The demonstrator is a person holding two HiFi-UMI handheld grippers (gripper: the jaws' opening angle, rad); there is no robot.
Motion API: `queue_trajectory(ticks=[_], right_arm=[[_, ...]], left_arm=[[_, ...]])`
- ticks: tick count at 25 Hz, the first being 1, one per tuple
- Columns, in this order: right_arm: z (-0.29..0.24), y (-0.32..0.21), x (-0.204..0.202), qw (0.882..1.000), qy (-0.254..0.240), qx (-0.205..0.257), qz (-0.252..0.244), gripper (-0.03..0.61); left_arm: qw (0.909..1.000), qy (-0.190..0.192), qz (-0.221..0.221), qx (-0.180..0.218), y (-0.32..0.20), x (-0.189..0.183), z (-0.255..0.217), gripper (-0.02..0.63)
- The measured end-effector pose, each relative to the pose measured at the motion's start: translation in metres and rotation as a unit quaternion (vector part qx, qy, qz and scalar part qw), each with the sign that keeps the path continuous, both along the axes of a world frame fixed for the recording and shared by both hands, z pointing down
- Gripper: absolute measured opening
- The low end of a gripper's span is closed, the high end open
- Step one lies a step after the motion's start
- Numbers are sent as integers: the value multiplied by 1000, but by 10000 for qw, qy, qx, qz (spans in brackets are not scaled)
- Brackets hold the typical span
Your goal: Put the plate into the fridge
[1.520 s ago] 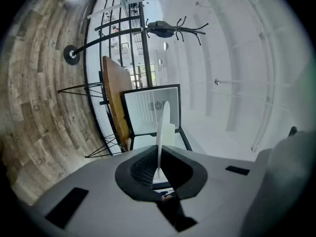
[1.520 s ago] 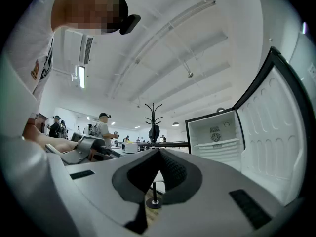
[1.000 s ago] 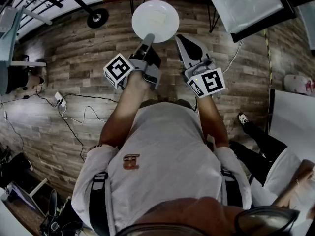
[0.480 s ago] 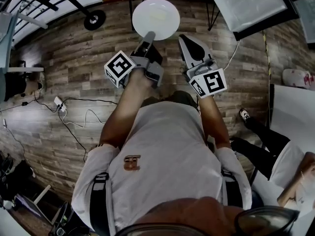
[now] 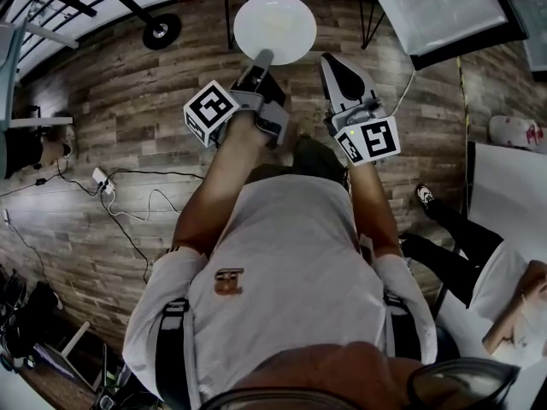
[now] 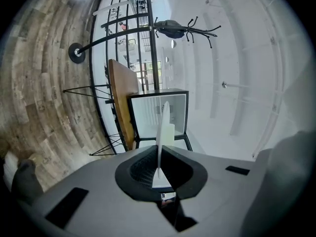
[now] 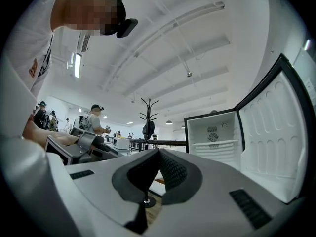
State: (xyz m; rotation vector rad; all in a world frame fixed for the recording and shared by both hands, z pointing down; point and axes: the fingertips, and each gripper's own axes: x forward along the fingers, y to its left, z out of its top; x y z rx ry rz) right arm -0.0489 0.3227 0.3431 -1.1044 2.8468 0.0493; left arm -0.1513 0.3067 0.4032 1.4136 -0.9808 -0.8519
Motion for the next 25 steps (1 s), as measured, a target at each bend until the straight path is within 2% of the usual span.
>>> queue_trajectory(ticks=[4,9,14,25], right_arm=[[5,-22,-4,10000,16,43,-66,32],[13,-78,1,9999,-24,18,-170,32],[15,-91,4,9997,-25,122,-195,32],[7,-241,25,9989,137,156,-416,32]], left_arm=[[10000,-35,-45,-17,-22,-3,4,26],[9999,-82,-114,-69,-78,3,11,26],[9998,-143,-105,1,-93,6,11,26],[9996,-134,-218,-68,-241,31,4,26]])
